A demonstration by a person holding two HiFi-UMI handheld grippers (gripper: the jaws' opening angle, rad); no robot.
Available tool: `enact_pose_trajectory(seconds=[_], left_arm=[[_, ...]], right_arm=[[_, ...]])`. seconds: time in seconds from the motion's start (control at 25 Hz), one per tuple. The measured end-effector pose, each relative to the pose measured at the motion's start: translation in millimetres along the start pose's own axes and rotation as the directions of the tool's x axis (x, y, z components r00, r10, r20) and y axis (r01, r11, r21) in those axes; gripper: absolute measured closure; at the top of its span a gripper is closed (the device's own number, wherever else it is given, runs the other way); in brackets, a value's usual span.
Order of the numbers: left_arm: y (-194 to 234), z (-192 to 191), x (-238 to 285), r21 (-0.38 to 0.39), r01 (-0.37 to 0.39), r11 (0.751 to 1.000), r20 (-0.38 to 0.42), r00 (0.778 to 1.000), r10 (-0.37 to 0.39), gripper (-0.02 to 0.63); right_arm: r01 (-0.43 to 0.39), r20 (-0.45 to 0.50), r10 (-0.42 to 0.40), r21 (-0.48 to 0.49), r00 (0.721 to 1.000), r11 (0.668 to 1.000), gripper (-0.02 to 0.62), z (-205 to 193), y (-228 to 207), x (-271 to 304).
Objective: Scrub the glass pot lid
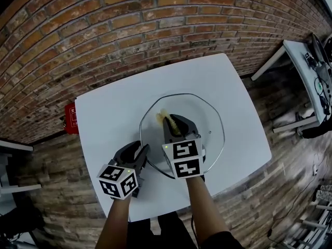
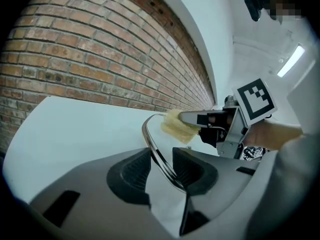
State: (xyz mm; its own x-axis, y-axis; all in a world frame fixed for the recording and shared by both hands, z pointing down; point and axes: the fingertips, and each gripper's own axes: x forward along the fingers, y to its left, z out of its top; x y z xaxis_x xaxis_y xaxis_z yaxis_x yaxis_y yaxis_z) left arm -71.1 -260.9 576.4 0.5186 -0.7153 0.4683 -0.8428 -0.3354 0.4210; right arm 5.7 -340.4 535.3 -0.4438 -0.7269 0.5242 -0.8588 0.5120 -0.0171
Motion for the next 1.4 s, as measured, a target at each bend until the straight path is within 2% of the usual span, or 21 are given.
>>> enact_pose_trajectory(seconds=[0.32,0.6,0.72,0.84,0.96,1.04,1.12,1.24,1.4], left_arm=[[3,3,2,0.01,-0.012,1.0,0.005,1.0,0.012,0.47],[3,3,3,0.012,-0.015,1.0,0.009,1.0,0.015,0.471],[2,3,3,0.015,-0.013,1.0,0.004,1.0,0.013,0.472],[1,1,2,0.016,-0.008,1.0,-0.001,1.0,0.008,0.471],[2,1,1,0.013,-0.011,1.0,0.003,1.0,0.011,0.472],[2,3,1,0.013,-0.013,1.0,0.005,1.0,0.013,0.472],[1,4,2,0.014,-0.012,1.0,0.004,1.0,0.012,0.472],[1,4,3,0.015,-0.012,1.0,-0.001,1.0,0.012,0.472],[1,3,3,0.015,-0.006,1.0,-0.002,1.0,0.006,0.472]], right_arm=[[0.133,-0.094,-0.13,0.019,0.987,0.991,0.537,-32,-54,-13],[0.328,-0.138,-0.32,0.043,0.937,0.944,0.537,-51,-129,-52],[0.363,-0.113,-0.356,0.042,0.928,0.931,0.537,-45,-141,-66],[0.301,-0.04,-0.299,0.036,0.953,0.953,0.537,-22,-116,-73],[0.126,0.015,-0.126,0.014,0.992,0.992,0.537,-2,-49,-61],[0.007,0.013,-0.007,-0.011,1.0,1.0,0.537,1,-2,-47],[-0.071,-0.024,0.07,-0.033,0.997,0.997,0.537,-5,30,-33],[-0.089,-0.091,0.084,-0.045,0.992,0.995,0.537,-22,39,-21],[-0.004,-0.155,-0.007,-0.074,0.988,0.997,0.537,-41,1,-26]])
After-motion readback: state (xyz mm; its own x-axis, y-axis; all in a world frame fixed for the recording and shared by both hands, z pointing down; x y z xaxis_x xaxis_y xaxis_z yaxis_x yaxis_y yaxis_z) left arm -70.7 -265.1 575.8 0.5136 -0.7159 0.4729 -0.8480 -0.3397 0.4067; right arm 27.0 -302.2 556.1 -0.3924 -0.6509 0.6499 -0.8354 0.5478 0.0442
